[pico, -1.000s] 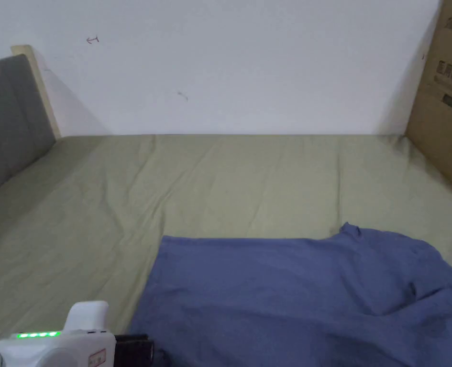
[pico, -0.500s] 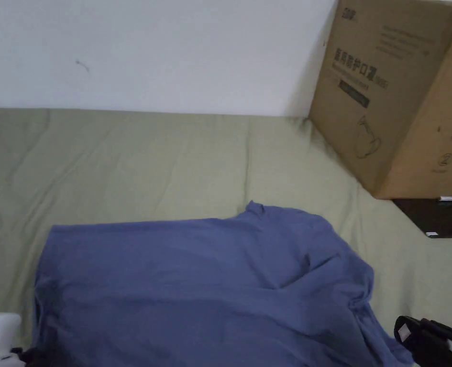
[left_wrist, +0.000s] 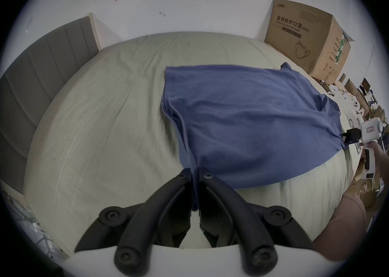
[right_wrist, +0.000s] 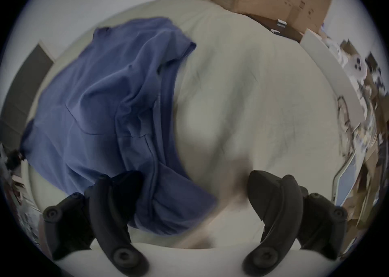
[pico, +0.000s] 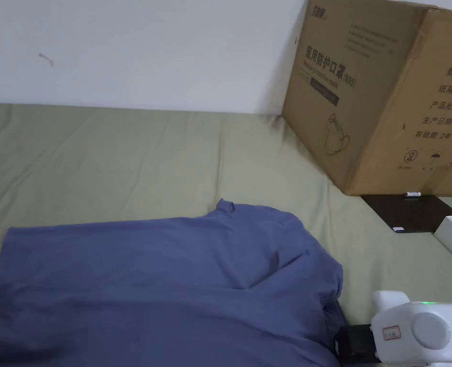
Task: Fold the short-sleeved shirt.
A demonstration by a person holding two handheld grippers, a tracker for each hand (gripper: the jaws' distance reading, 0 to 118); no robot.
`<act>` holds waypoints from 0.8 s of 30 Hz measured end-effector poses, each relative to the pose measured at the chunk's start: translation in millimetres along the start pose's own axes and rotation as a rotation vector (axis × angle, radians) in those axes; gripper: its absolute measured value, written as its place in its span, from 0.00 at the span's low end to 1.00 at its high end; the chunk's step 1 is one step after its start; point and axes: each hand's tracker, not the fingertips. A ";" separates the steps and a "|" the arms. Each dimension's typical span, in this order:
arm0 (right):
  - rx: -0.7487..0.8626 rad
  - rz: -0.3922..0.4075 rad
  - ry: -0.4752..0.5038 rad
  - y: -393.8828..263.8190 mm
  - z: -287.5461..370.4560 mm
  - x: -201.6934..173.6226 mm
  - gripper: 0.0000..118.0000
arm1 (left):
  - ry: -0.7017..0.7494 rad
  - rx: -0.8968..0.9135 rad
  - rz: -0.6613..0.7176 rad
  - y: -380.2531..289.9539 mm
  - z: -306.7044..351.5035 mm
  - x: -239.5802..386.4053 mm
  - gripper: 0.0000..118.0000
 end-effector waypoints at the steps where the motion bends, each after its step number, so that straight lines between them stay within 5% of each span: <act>1: 0.011 0.004 0.010 0.4 7.8 -3.9 0.66 | -0.002 -0.014 0.014 -1.8 -2.8 0.0 0.05; 2: 0.015 0.030 0.040 1.0 14.8 -8.4 0.48 | -0.005 -0.022 0.023 -4.3 -5.0 -1.6 0.05; 3: 0.025 0.043 0.056 0.1 20.6 -11.8 0.13 | -0.005 -0.025 0.028 -6.2 -6.2 -3.3 0.05; 4: 0.038 0.066 0.072 -1.2 29.0 -16.5 0.07 | -0.004 -0.028 0.031 -6.3 -5.8 -2.8 0.05; 10: 0.055 0.056 0.072 2.7 67.2 0.3 0.07 | -0.018 -0.006 0.025 7.6 18.9 -8.9 0.05; 14: 0.040 -0.041 0.125 -7.3 104.2 27.7 0.07 | -0.026 -0.009 -0.074 9.3 50.0 -15.7 0.05; 18: -0.019 -0.021 0.148 -43.1 135.5 23.9 0.07 | -0.066 -0.091 -0.120 -13.2 77.4 -17.5 0.05; 24: -0.087 -0.068 0.161 -81.8 104.2 26.9 0.07 | -0.186 -0.170 -0.105 -75.1 69.4 -35.4 0.06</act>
